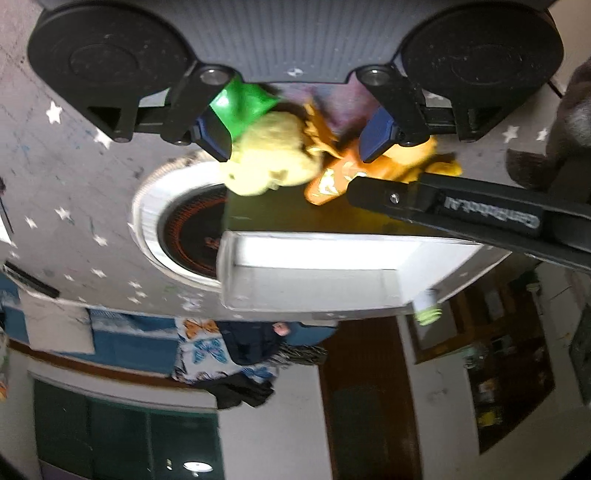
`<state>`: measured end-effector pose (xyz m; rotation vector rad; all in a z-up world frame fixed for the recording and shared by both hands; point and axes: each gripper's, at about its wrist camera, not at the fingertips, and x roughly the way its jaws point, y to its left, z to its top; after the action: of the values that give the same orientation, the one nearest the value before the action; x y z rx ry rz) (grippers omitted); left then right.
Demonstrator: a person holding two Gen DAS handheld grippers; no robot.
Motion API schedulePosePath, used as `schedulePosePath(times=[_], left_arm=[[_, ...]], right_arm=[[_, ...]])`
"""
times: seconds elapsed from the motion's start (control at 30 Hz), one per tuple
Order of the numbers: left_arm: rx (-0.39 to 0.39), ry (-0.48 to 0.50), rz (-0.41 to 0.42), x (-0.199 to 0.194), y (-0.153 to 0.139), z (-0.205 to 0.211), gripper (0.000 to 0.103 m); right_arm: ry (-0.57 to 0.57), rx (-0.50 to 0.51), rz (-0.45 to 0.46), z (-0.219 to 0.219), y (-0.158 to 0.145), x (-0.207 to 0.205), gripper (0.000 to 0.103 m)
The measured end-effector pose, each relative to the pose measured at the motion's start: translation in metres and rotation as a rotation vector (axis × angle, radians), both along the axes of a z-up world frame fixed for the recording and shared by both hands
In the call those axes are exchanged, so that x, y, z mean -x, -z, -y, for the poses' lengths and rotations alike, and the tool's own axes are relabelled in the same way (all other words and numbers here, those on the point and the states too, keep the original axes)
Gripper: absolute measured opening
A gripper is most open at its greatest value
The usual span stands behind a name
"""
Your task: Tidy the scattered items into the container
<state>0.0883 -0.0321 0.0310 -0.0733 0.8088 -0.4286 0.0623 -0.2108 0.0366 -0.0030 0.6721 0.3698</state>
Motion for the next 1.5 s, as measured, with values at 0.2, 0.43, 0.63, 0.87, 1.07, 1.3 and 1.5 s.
schedulePosePath(times=[0.2, 0.43, 0.63, 0.87, 1.07, 1.3, 1.5], left_arm=[[0.029, 0.083, -0.036, -0.012, 0.003, 0.021, 0.042], [-0.013, 0.145, -0.042, -0.026, 0.011, 0.044, 0.042], [-0.075, 0.167, -0.048, -0.038, 0.022, 0.054, 0.043], [-0.087, 0.200, -0.065, -0.045, 0.028, 0.054, 0.045], [-0.072, 0.189, -0.074, -0.044, 0.026, 0.052, 0.041], [-0.016, 0.155, -0.077, -0.036, 0.015, 0.041, 0.022], [-0.005, 0.160, -0.086, -0.031, 0.015, 0.035, 0.026]], right_arm=[[0.015, -0.011, -0.026, 0.009, 0.010, -0.012, 0.076], [-0.006, -0.040, -0.057, 0.010, 0.020, -0.023, 0.069], [-0.022, -0.035, -0.058, 0.005, 0.024, -0.026, 0.069], [-0.034, 0.028, -0.033, -0.006, 0.028, -0.023, 0.065], [-0.030, 0.001, -0.040, -0.003, 0.024, -0.018, 0.056], [-0.047, 0.000, -0.014, -0.002, 0.014, -0.008, 0.052], [-0.055, 0.038, -0.029, -0.006, 0.019, -0.006, 0.053]])
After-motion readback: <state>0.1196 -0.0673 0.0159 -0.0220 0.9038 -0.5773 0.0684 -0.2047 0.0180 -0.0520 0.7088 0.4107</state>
